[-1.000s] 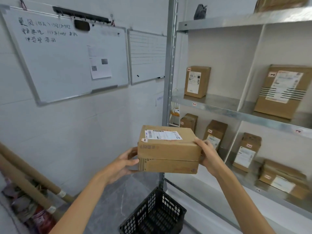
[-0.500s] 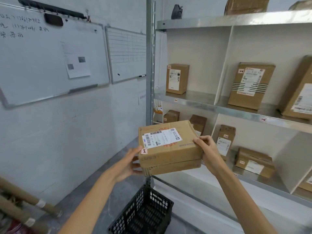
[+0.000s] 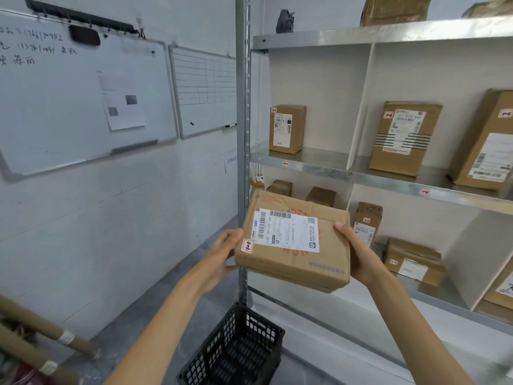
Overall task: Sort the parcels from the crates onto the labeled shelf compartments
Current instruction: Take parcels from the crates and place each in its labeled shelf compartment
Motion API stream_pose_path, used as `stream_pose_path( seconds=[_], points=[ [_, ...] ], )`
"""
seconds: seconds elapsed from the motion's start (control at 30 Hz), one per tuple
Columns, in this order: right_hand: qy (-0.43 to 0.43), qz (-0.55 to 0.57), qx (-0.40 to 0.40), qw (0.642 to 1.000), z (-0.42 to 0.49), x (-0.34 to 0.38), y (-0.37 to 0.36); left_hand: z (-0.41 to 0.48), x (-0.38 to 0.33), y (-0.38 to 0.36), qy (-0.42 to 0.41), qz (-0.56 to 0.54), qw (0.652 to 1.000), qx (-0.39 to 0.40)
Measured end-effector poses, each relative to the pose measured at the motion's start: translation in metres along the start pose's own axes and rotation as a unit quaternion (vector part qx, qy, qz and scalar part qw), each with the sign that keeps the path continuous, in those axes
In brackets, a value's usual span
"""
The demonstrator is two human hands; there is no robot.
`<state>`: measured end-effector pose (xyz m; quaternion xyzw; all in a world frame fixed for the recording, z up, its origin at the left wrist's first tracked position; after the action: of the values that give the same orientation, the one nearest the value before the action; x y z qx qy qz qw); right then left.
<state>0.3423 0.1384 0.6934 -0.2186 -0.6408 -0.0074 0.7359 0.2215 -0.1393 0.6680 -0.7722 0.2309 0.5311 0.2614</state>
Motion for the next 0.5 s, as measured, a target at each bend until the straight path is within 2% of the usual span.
stream_pose_path(
  seconds=[0.1, 0.2, 0.27, 0.33, 0.43, 0.5],
  points=[
    [0.059, 0.006, -0.034, 0.998, 0.004, -0.007, 0.0, 0.003, 0.004, -0.009, 0.051, -0.025, 0.998, 0.03],
    [0.099, 0.023, -0.085, 0.991, 0.007, -0.013, -0.012, 0.009, 0.016, -0.027, 0.107, -0.073, 0.991, 0.019],
    [0.107, 0.029, -0.112, 0.988, 0.008, -0.022, -0.028, 0.013, 0.023, -0.046, 0.121, -0.068, 0.989, 0.053],
    [0.11, 0.024, -0.115, 0.987, 0.008, -0.033, -0.046, 0.017, 0.022, -0.062, 0.117, -0.065, 0.989, 0.066],
    [0.111, 0.001, -0.107, 0.988, 0.008, -0.042, -0.058, 0.02, 0.011, -0.067, 0.077, -0.097, 0.992, 0.013],
    [0.11, -0.029, -0.104, 0.988, 0.009, -0.041, -0.056, 0.021, 0.003, -0.062, 0.043, -0.118, 0.992, 0.005]
  ],
)
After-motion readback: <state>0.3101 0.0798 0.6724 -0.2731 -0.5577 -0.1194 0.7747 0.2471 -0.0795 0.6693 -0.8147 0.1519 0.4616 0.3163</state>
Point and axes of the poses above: each hand's wrist, its own z-axis towards the middle knuckle, its own y-axis out of the back of the hand, x = y × z, the point moved 1 cm from there along z, towards the middle knuckle, and after that the axes turned 15 degrees about y, right-handed, at the moved point
